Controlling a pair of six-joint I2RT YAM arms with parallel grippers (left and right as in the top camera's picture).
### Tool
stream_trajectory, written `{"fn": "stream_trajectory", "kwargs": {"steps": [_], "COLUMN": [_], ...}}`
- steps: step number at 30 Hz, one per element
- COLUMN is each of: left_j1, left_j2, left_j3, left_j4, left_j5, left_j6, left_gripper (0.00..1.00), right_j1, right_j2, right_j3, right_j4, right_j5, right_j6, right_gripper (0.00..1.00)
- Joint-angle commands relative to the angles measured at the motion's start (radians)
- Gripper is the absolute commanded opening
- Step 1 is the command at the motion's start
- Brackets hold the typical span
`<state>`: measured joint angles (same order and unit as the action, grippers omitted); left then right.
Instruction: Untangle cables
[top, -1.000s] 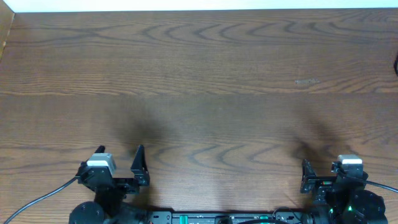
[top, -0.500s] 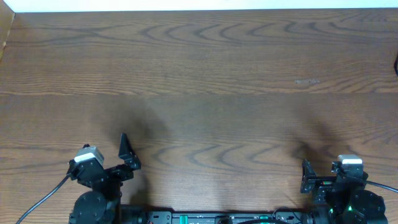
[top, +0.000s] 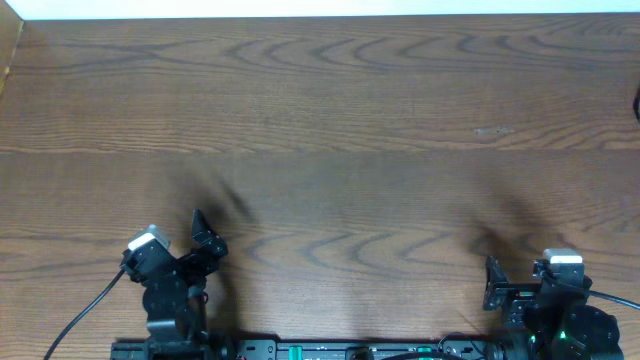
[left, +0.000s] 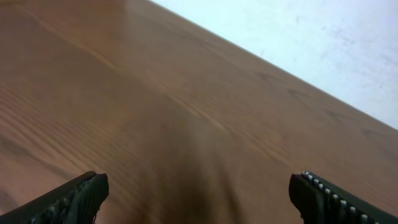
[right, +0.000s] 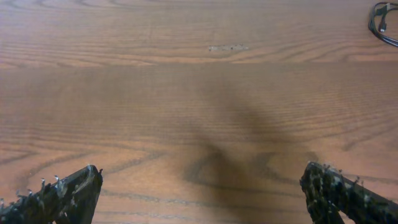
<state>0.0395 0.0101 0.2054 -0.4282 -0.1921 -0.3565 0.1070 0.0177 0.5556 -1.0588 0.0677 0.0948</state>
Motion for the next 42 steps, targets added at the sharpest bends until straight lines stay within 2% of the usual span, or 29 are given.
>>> {"fn": "stream_trajectory", "kwargs": {"steps": [1, 11, 13, 15, 19, 32, 35, 39, 42], "left_j1": [0.005, 0.005, 0.006, 0.014, 0.017, 0.015, 0.015, 0.015, 0.015], "left_j2": [-0.009, -0.009, -0.009, -0.009, -0.009, -0.009, -0.009, -0.009, -0.009], "left_j3": [-0.045, -0.089, -0.103, -0.143, -0.201, -0.201, -0.201, -0.201, -0.201], "left_j4": [0.020, 0.041, 0.098, 0.237, 0.395, 0.433, 0.435, 0.452, 0.438], "left_j5": [0.001, -0.002, -0.002, 0.002, 0.026, 0.060, 0.153, 0.361, 0.380], "left_j6": [-0.024, -0.023, -0.023, -0.024, -0.024, -0.020, 0.073, 0.315, 0.335], "left_gripper": [0.98, 0.98, 0.98, 0.98, 0.98, 0.98, 0.98, 0.98, 0.98], "right_j1": [-0.002, -0.002, -0.002, -0.002, -0.002, -0.002, -0.002, -0.002, -0.002], "right_j2": [0.002, 0.002, 0.002, 0.002, 0.002, 0.002, 0.002, 0.002, 0.002], "right_j3": [0.000, 0.000, 0.000, 0.000, 0.000, 0.000, 0.000, 0.000, 0.000], "right_j4": [-0.001, -0.001, -0.001, -0.001, -0.001, -0.001, -0.001, -0.001, -0.002], "right_j5": [0.008, 0.008, 0.008, 0.008, 0.008, 0.008, 0.008, 0.008, 0.008], "right_j6": [-0.006, -0.006, -0.006, -0.006, -0.006, -0.006, -0.006, -0.006, -0.006], "right_gripper": [0.99, 0.99, 0.99, 0.99, 0.99, 0.99, 0.99, 0.99, 0.99]}}
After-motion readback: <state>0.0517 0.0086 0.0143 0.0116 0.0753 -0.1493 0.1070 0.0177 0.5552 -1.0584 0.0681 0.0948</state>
